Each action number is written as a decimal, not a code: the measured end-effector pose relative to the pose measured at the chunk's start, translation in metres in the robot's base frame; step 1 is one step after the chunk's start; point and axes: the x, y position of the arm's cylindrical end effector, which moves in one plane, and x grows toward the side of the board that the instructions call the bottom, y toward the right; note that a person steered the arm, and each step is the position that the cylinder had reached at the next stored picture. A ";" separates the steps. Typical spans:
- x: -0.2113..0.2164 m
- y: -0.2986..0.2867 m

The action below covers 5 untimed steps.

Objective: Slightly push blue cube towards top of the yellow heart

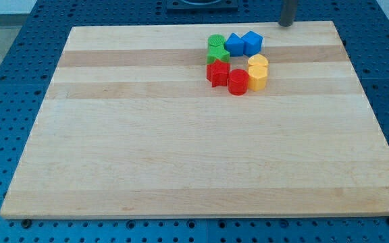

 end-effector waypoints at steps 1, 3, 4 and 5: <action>0.002 -0.025; 0.031 -0.033; 0.032 -0.040; 0.036 -0.049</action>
